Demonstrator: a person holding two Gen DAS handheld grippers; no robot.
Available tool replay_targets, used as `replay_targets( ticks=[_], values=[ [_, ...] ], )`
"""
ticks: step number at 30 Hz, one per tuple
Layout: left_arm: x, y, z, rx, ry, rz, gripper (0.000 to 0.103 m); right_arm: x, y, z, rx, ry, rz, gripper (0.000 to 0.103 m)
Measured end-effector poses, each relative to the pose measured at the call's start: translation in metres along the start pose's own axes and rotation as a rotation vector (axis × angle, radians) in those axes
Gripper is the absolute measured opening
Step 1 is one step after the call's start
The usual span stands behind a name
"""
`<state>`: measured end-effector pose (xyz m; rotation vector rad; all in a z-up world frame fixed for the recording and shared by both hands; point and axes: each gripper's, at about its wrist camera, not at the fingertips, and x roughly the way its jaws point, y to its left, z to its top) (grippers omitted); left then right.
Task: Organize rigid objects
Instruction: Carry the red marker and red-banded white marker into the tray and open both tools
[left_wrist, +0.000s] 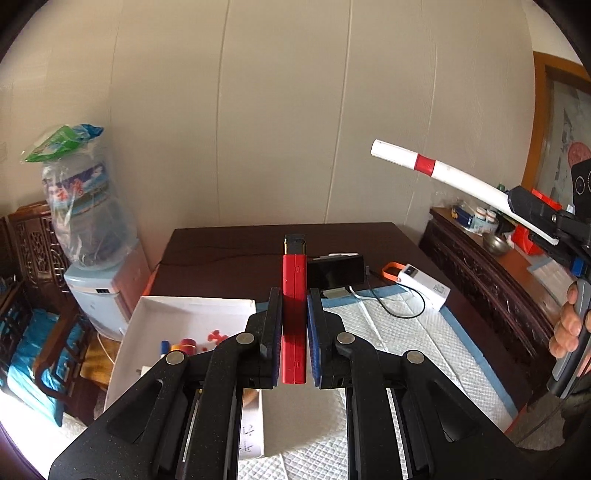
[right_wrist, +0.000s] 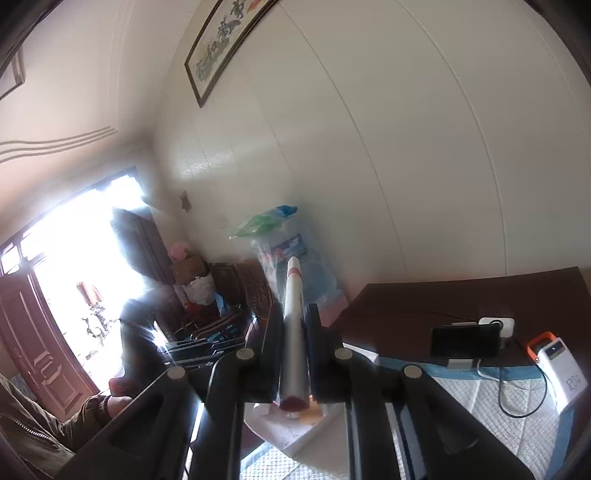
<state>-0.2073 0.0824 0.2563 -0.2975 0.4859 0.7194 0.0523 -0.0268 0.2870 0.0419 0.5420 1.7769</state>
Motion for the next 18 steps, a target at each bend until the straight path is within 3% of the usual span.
replay_targets(
  ticks=[18],
  values=[
    [-0.017, 0.053, -0.006, -0.042, -0.021, 0.015, 0.012, 0.038, 0.024, -0.006, -0.009, 0.034, 0.029, 0.010]
  ],
)
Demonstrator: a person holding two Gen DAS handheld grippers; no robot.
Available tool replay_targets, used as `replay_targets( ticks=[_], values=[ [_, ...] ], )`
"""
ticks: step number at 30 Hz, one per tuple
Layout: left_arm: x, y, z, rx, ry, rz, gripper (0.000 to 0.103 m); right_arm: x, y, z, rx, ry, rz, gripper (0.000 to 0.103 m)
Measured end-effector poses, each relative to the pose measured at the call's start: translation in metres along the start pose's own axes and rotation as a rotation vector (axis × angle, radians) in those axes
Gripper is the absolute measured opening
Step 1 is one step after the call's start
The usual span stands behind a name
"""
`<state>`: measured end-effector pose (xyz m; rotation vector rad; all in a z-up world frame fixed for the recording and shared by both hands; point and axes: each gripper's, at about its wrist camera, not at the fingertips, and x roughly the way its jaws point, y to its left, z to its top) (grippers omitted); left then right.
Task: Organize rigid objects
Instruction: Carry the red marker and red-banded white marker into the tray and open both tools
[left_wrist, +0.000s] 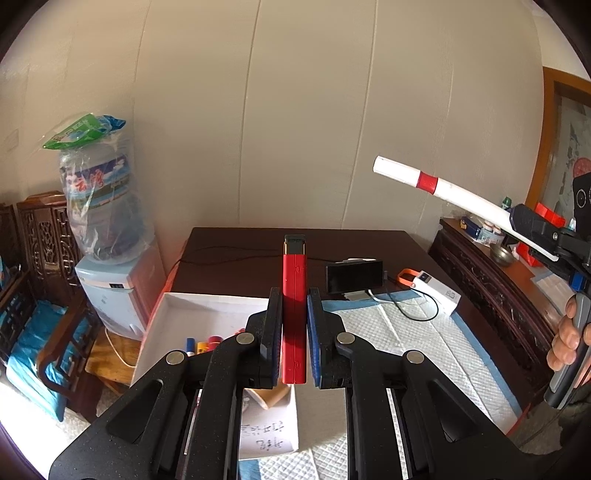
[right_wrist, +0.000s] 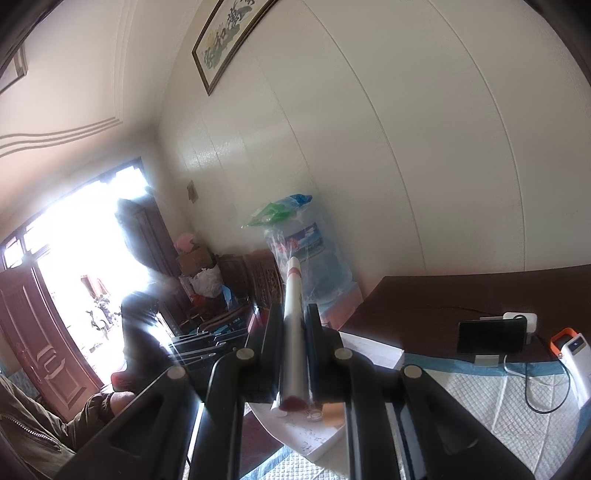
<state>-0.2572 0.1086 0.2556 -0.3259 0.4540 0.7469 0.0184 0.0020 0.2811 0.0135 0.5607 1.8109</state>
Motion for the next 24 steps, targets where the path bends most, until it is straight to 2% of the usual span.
replay_targets(
  ticks=[14, 24],
  values=[
    [0.007, 0.055, -0.005, -0.030, 0.029, 0.023, 0.012, 0.056, 0.005, -0.011, 0.027, 0.057, 0.005, 0.010],
    [0.032, 0.088, -0.004, -0.053, 0.062, 0.005, 0.012, 0.088, 0.002, -0.017, 0.055, 0.112, -0.019, 0.010]
  ],
)
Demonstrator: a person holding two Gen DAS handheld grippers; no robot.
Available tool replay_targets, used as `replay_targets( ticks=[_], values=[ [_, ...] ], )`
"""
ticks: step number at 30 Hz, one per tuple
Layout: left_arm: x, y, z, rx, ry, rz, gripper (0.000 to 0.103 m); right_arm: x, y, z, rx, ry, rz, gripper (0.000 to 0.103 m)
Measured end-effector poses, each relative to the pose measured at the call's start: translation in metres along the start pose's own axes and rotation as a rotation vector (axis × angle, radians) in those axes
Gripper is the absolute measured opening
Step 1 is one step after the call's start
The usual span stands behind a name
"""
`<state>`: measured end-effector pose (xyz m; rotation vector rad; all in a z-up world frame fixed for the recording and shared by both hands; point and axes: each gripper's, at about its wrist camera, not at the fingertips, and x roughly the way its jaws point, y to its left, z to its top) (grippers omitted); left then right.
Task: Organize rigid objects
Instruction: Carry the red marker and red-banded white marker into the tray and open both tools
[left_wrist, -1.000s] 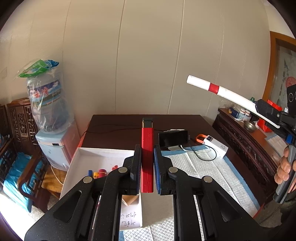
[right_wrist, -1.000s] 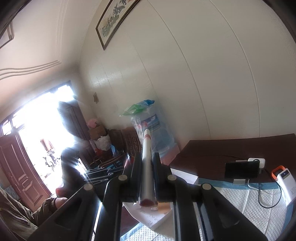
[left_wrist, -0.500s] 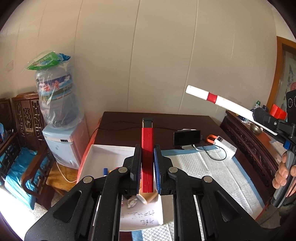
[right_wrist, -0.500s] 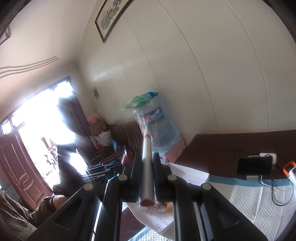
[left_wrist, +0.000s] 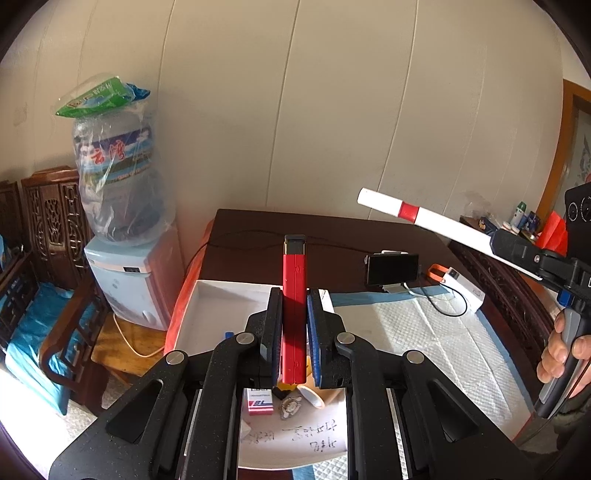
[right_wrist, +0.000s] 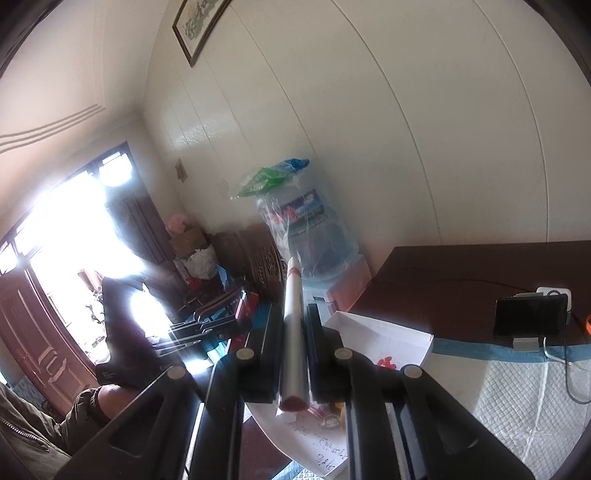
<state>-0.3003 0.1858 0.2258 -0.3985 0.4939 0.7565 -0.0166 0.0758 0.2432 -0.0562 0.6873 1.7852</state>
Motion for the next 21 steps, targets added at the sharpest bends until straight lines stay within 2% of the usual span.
replay_targets(
  ticks=[12, 21],
  values=[
    [0.048, 0.028, -0.003, -0.048, 0.075, -0.027, 0.012, 0.049, -0.020, -0.012, 0.045, 0.114, -0.067, 0.010],
    [0.115, 0.057, -0.028, -0.114, 0.220, -0.030, 0.012, 0.119, -0.054, -0.038, 0.105, 0.255, -0.139, 0.010]
  ],
)
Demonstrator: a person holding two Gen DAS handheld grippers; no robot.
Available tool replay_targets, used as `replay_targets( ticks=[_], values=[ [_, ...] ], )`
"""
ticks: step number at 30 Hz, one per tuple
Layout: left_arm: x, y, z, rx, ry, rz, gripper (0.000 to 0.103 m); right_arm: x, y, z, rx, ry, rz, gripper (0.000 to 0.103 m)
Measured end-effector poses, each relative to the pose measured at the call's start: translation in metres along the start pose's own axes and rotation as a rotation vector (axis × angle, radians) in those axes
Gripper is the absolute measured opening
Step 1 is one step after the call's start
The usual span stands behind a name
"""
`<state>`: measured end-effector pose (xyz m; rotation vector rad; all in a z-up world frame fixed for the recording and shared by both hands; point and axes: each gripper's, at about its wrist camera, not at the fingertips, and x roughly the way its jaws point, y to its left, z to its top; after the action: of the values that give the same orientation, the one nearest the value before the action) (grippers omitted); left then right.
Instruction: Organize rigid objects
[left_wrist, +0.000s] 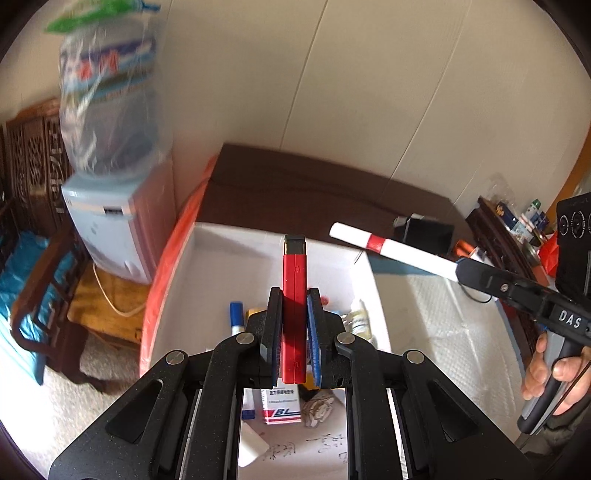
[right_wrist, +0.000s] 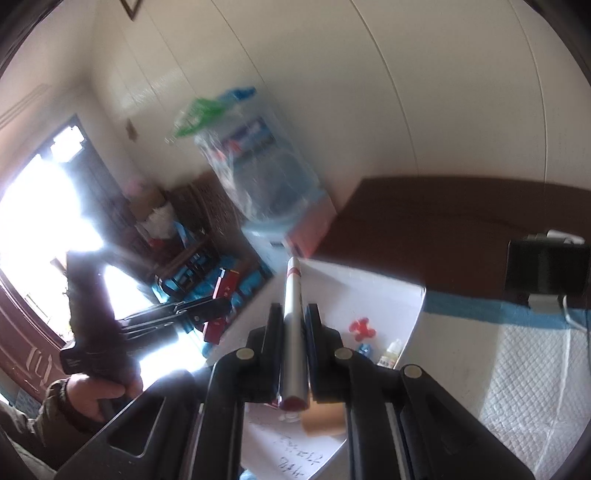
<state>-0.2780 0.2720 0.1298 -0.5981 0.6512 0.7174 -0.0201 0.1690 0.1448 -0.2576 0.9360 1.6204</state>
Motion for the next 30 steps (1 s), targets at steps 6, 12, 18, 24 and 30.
replay_targets(
  ticks=[6, 12, 18, 24, 30],
  values=[
    [0.044, 0.016, -0.009, -0.034, 0.086, 0.017, 0.012, 0.051, -0.017, -0.011, 0.042, 0.102, -0.042, 0.010],
    [0.064, 0.028, -0.017, -0.062, 0.144, 0.068, 0.014, 0.073, -0.020, -0.030, 0.038, 0.170, -0.081, 0.015],
    [0.054, 0.032, -0.019, -0.092, 0.096, 0.124, 0.103, 0.066, -0.015, -0.038, -0.005, 0.173, -0.138, 0.084],
    [0.034, 0.029, -0.020, -0.085, 0.063, 0.199, 0.103, 0.052, -0.005, -0.046, -0.035, 0.135, -0.169, 0.103],
    [0.002, 0.020, -0.021, -0.069, 0.014, 0.195, 0.103, 0.026, 0.010, -0.045, -0.081, 0.051, -0.206, 0.103]
  ],
)
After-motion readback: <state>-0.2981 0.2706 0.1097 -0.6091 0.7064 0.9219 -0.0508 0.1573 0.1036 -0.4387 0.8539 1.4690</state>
